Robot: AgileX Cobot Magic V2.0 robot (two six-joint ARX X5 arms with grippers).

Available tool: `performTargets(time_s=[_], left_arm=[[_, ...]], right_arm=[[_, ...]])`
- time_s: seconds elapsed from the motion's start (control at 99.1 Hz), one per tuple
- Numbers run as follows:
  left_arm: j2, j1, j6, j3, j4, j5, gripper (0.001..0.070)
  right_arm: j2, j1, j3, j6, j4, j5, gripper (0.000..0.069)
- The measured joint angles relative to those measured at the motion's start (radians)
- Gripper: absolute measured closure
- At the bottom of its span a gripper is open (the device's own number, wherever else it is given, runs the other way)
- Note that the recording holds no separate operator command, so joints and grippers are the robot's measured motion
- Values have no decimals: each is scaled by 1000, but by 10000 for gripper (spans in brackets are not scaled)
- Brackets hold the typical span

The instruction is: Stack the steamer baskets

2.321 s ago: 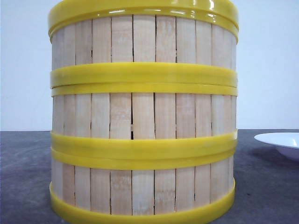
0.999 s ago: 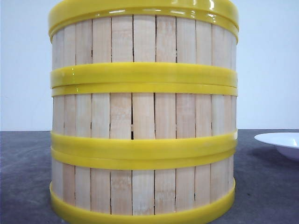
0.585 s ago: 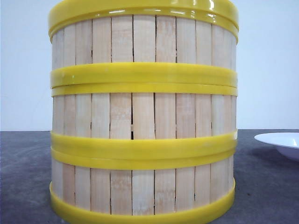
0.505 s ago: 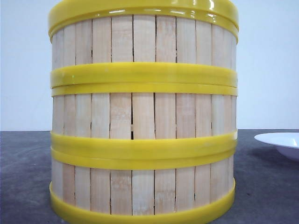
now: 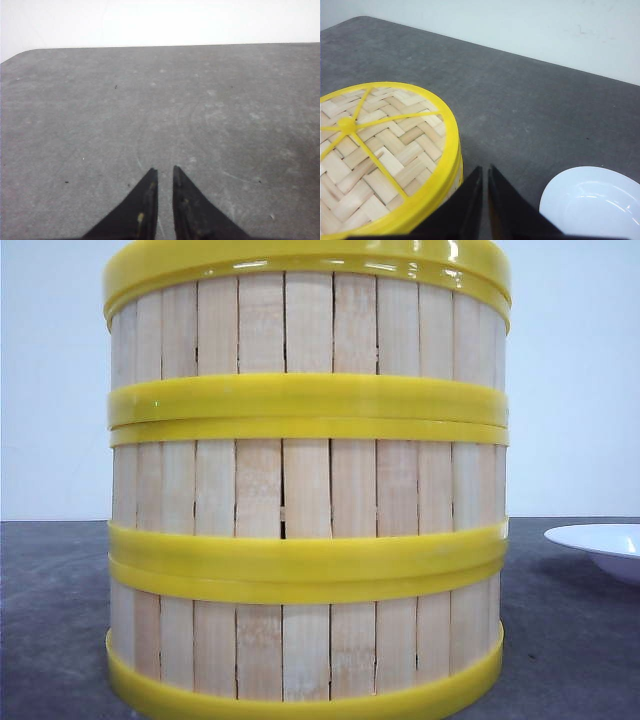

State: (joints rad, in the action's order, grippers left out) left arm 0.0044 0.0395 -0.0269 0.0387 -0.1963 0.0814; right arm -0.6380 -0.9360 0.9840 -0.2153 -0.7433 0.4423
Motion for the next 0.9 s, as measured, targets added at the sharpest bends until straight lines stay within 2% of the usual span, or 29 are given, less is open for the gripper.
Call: performTargets(time_s=[0.161, 0.434, 0.545, 0.676, 0.898], left_arm=[[0, 0, 0, 0, 0, 0, 682], [0, 0, 0, 0, 0, 0, 682], [0, 0, 0, 0, 0, 0, 682], [0, 0, 0, 0, 0, 0, 682], [0, 0, 0, 0, 0, 0, 682]], right_arm=[[0, 0, 0, 12, 0, 3, 675], [2, 46, 0, 139, 28, 73, 675], [12, 170, -2, 198, 102, 37, 675], [51, 369, -44, 245, 182, -84, 675], [185, 675, -282, 270, 391, -203, 675]])
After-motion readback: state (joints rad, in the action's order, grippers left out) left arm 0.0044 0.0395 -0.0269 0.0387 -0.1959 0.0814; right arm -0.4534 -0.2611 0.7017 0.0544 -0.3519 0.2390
